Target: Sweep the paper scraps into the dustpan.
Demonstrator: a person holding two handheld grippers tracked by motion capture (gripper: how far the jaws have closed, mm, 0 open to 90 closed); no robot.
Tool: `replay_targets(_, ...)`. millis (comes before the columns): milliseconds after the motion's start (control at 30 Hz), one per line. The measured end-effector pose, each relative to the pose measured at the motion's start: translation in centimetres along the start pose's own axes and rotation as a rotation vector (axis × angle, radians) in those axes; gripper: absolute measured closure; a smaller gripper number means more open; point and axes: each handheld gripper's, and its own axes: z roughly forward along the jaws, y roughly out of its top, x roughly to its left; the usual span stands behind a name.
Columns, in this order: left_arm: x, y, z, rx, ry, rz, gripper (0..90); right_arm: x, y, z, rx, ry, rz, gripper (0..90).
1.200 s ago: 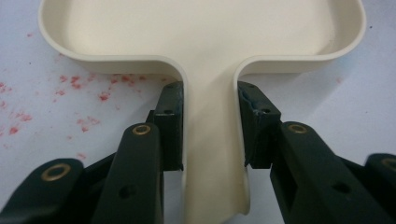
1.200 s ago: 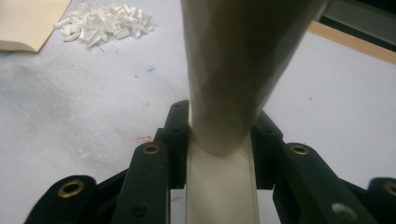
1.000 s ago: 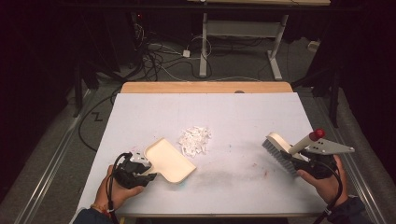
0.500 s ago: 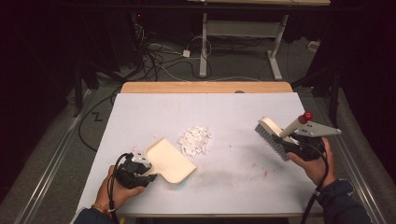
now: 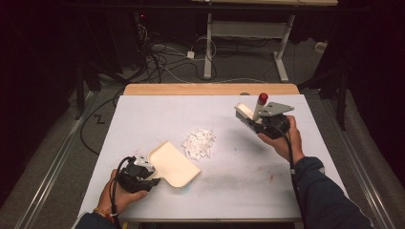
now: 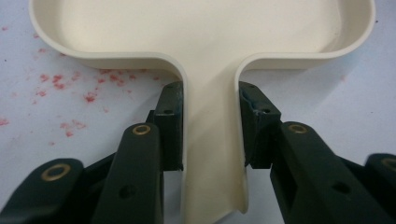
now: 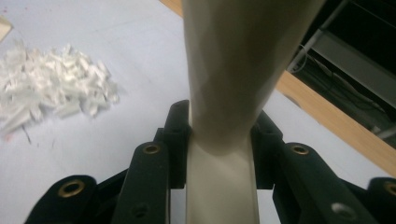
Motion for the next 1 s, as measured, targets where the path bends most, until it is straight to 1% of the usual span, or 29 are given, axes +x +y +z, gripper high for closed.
replay_targets(33,0.0,-0.1,-0.1,0.001,-0.002,0.0,63.0,0.5,0.8,1.1,-0.002,0.005,-0.006,67.4)
replay_targets(67,0.0,-0.1,-0.1,0.001,-0.002,0.0,63.0,0.7,1.1,1.6,0.0,0.01,-0.009,67.4)
replay_targets(100,0.1,-0.1,-0.1,0.001,-0.005,0.0,63.0,0.7,1.1,1.6,0.0,0.01,-0.009,67.4)
replay_targets(133,0.1,-0.2,-0.1,-0.002,-0.007,-0.006,63.0,1.3,1.7,2.7,0.004,0.02,-0.014,67.5)
replay_targets(167,0.1,-0.2,-0.2,0.003,-0.007,0.0,63.0,1.3,1.7,2.7,0.004,0.02,-0.014,67.5)
replay_targets(200,0.1,-0.2,-0.2,0.005,-0.005,0.002,63.0,1.9,2.2,3.7,0.013,0.02,-0.03,67.5)
replay_targets(233,0.1,-0.2,-0.3,0.007,-0.004,0.003,63.0,1.9,2.2,3.7,0.013,0.02,-0.03,67.5)
replay_targets(267,0.1,-0.3,-0.4,0.009,-0.01,-0.001,63.0,2.6,2.6,5.0,0.032,0.015,-0.049,67.4)
replay_targets(300,0.2,-0.3,-0.5,0.01,-0.011,0.0,63.0,2.9,2.8,5.4,0.037,0.011,-0.056,67.4)
replay_targets(333,0.2,-0.3,-0.5,0.01,-0.011,-0.001,63.0,3.1,2.9,5.9,0.042,0.014,-0.059,67.4)
replay_targets(367,0.2,-0.3,-0.5,0.01,-0.011,-0.001,63.0,3.1,2.9,5.9,0.042,0.014,-0.059,67.4)
replay_targets(400,0.2,-0.4,-0.4,0.01,-0.011,-0.002,63.0,3.3,3.1,6.4,0.043,0.02,-0.063,67.4)
replay_targets(433,0.2,-0.4,-0.4,0.012,-0.011,-0.002,63.0,3.9,3.4,7.3,0.051,0.027,-0.052,67.5)
replay_targets(467,0.2,-0.3,-0.4,0.013,-0.012,-0.005,63.0,4.1,3.5,7.8,0.055,0.029,-0.06,67.4)
replay_targets(533,0.2,-0.3,-0.3,0.013,-0.012,-0.005,63.0,4.9,3.7,8.6,0.064,0.042,-0.061,67.5)
replay_targets(567,0.2,-0.4,-0.3,0.012,-0.011,-0.005,63.0,4.9,3.7,8.6,0.064,0.042,-0.061,67.5)
replay_targets(633,0.3,-0.4,-0.4,0.013,-0.012,0.002,63.0,5.6,4.0,9.0,0.067,0.066,-0.071,67.4)
replay_targets(667,0.3,-0.4,-0.3,0.01,-0.012,0.001,63.0,6.5,4.2,9.5,0.064,0.082,-0.106,67.4)
replay_targets(700,0.3,-0.4,-0.3,0.01,-0.012,0.001,63.0,6.8,4.2,9.6,0.067,0.088,-0.114,67.3)
replay_targets(733,0.3,-0.5,-0.3,0.009,-0.012,0.002,63.0,6.8,4.2,9.6,0.067,0.088,-0.114,67.3)
replay_targets(833,0.3,-0.5,-0.4,0.007,-0.012,0.002,63.0,7.6,4.2,9.8,0.064,0.103,-0.113,67.2)
replay_targets(867,0.3,-0.5,-0.4,0.007,-0.012,0.001,63.0,7.8,4.1,9.8,0.058,0.12,-0.095,67.1)
replay_targets(967,0.3,-0.5,-0.4,0.008,-0.012,0.002,63.0,8.0,4.1,9.8,0.06,0.119,-0.094,67.1)
replay_targets(1000,0.3,-0.5,-0.4,0.009,-0.012,0.003,63.0,8.0,4.1,9.7,0.057,0.126,-0.095,67.0)
